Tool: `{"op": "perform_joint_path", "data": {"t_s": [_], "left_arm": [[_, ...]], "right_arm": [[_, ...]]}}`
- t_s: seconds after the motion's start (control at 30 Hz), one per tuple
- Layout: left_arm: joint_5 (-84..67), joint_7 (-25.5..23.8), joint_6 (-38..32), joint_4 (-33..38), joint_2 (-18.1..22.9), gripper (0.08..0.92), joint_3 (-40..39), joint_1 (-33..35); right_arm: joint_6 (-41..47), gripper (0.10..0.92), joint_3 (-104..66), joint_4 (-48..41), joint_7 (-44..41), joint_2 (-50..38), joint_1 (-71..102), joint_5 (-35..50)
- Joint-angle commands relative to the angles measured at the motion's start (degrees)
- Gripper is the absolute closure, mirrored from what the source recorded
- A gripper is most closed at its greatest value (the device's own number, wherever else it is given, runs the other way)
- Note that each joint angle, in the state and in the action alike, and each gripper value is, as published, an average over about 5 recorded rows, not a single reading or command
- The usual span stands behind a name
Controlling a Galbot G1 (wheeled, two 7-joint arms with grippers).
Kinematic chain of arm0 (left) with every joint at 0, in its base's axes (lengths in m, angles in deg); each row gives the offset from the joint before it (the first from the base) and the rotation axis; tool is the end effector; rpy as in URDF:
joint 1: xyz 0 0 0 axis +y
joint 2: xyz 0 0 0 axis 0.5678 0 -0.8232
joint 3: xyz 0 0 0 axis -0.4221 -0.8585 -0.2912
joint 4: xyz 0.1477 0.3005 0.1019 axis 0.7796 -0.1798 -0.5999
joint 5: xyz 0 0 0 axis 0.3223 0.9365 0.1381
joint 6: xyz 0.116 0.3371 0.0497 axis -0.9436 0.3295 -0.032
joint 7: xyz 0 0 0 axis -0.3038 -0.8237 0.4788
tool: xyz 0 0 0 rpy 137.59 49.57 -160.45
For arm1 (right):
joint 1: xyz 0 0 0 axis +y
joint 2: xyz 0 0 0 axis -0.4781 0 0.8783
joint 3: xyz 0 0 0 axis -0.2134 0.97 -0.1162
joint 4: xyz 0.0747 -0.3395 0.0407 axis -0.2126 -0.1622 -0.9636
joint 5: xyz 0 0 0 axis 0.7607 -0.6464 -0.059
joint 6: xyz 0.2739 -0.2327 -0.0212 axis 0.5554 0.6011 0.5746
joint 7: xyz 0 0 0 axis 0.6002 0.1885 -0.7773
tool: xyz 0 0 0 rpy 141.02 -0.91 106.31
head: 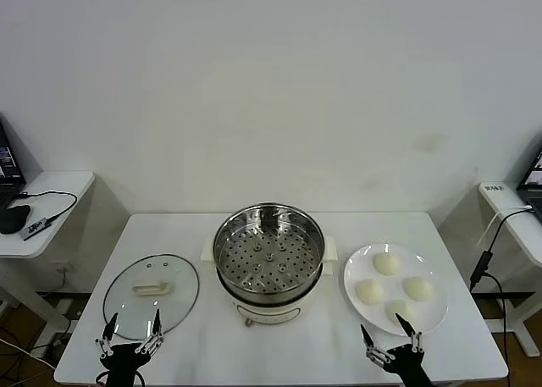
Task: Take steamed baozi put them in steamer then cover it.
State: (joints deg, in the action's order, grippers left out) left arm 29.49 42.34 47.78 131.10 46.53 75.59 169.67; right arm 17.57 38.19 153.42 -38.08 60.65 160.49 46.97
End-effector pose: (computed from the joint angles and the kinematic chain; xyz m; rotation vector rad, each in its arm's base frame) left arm 0.1061 0.0701 -0.3333 0.2235 -2.9784 -0.1276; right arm 0.1214 -0.1066 -0.3462 0.3118 -2.9078 0.2509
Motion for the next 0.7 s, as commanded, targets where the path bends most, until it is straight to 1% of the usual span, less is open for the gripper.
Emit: {"op": "perform_joint_path", "data": {"t_s": [0.03, 0.13, 0.23, 0.33, 0.4, 0.57, 0.7], "left_arm": [[2.4, -1.4, 3.0, 1.2, -0.5, 0.177, 0.2, -0.7], [3.4, -1.5, 3.1, 0.9, -0.8, 0.177, 0.2, -1.8], [4.1, -1.7, 3.4, 0.5, -1.1, 0.177, 0.2, -2.8], [4.8, -1.9, 3.8, 0.5, -1.2, 0.177, 0.2, -3.4], [5.1, -1.9, 4.1, 0.5, -1.2, 0.177, 0.3, -3.8], [5.9, -2.1, 4.4, 0.3, -1.3, 0.177, 0.4, -4.2], [6.5, -2.1, 4.4, 0.0, -1.5, 0.177, 0.4, -4.3]], "right_arm": [[0.1, 0.203, -0.6, 0.1, 0.6, -2.4, -1.5, -5.3], [0.9, 0.203, -2.4, -0.6, 0.9, -5.2, -3.7, -9.8], [1.5, 0.203, -4.7, -2.0, 1.0, -9.5, -7.1, -16.7], [2.2, 0.203, -7.0, -3.6, 0.0, -14.3, -11.0, -24.0], [3.2, 0.203, -8.1, -4.7, -1.5, -17.8, -13.1, -27.0], [4.9, 0.203, -9.4, -6.9, -7.9, -27.4, -16.6, -30.7], [7.0, 0.203, -8.1, -9.1, -12.3, -36.4, -19.2, -29.3]]}}
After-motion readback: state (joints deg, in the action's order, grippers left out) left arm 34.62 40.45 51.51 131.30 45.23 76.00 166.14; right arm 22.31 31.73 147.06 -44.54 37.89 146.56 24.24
